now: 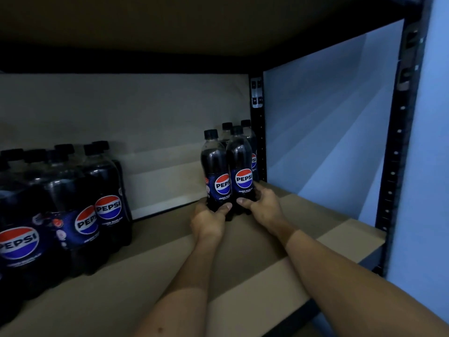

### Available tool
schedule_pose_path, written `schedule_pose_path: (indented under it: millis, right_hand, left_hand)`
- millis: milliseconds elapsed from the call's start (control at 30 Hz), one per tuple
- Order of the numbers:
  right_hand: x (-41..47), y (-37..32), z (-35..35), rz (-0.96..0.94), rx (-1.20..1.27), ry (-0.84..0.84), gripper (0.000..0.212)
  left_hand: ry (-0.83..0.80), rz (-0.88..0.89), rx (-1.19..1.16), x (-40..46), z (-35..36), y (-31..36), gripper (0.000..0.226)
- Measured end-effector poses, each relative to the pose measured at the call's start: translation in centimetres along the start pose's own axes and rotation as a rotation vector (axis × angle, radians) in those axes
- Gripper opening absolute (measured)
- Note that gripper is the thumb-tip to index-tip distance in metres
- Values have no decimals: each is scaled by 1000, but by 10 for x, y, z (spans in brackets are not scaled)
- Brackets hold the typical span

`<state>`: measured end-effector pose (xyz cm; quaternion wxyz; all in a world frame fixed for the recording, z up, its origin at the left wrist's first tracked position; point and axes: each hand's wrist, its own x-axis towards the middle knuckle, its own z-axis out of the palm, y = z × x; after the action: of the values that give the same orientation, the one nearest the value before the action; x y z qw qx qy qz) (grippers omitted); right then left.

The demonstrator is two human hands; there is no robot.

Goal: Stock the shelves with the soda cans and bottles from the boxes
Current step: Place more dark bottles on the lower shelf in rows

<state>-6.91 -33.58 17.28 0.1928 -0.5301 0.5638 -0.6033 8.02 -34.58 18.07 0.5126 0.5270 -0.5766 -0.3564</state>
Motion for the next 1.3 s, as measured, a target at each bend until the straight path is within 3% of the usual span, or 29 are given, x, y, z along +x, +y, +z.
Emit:
schedule_pose_path:
  millis: [267, 700, 1300]
  right_hand:
    - [-1, 1, -4, 40, -77, -31, 70]
    - [-6, 1, -5, 52, -27, 7, 72]
    - [-2, 4, -4, 82, -42, 31, 78]
  left_hand:
    - [-18, 33, -50, 4, 0, -5, 51]
    - [7, 49, -22, 3, 0, -5, 60]
    - [4, 60, -22, 2, -2, -5, 48]
